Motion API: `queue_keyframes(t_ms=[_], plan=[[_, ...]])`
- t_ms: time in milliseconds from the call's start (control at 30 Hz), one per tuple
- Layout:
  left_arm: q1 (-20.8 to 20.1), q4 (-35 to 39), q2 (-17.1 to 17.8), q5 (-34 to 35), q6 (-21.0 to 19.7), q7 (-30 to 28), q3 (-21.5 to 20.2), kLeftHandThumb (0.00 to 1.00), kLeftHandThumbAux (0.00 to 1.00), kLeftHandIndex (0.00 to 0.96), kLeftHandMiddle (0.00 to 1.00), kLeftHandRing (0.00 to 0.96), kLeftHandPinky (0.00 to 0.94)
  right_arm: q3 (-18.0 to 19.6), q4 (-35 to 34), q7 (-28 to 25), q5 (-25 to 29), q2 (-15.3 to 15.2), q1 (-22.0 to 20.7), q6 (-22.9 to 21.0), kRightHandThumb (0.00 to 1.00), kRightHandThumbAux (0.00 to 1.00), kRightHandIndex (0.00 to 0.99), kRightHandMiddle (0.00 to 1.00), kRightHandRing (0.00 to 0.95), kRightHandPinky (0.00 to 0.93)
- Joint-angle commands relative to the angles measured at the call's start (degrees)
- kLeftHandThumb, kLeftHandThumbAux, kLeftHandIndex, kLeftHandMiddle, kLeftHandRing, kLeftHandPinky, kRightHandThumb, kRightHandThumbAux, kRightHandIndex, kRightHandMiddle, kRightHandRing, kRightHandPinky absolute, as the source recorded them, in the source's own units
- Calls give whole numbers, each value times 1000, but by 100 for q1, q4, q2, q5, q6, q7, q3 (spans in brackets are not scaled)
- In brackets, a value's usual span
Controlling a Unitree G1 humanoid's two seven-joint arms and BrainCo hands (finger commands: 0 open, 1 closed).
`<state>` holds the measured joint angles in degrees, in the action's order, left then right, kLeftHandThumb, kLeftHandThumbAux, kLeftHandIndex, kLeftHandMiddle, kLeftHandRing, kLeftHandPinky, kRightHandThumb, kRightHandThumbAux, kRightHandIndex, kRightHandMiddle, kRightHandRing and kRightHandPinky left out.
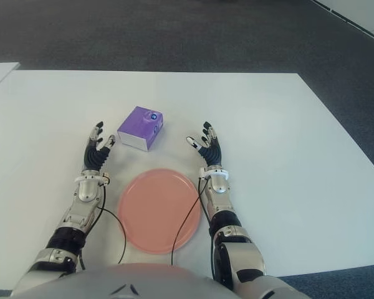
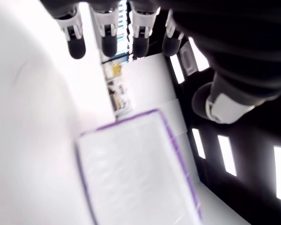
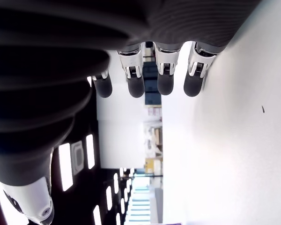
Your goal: Put the tissue paper into the plate.
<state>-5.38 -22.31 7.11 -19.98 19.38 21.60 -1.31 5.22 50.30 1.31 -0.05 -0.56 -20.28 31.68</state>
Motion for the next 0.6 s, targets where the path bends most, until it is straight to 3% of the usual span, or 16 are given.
queue_keyframes(t_ms=[33,300,367,600], plan=[[-94,1127,474,-758,-596,33,-14,36,412,0,0,0,0,9,256,11,28,58,202,-208,35,697,0,0,0,0],[-751,1379,1081,-1575,-738,168,172,107,270,0,0,0,0,17,369,46,29,111,153,-181,45,717,0,0,0,0],[-1050,1239,1341,-1854,-659,227,276,144,220,0,0,0,0,15,386,49,28,123,147,-172,48,721,0,0,0,0],[-1507,843,1768,-2213,-336,459,526,214,134,0,0,0,0,25,420,74,34,145,115,-222,54,726,0,0,0,0]])
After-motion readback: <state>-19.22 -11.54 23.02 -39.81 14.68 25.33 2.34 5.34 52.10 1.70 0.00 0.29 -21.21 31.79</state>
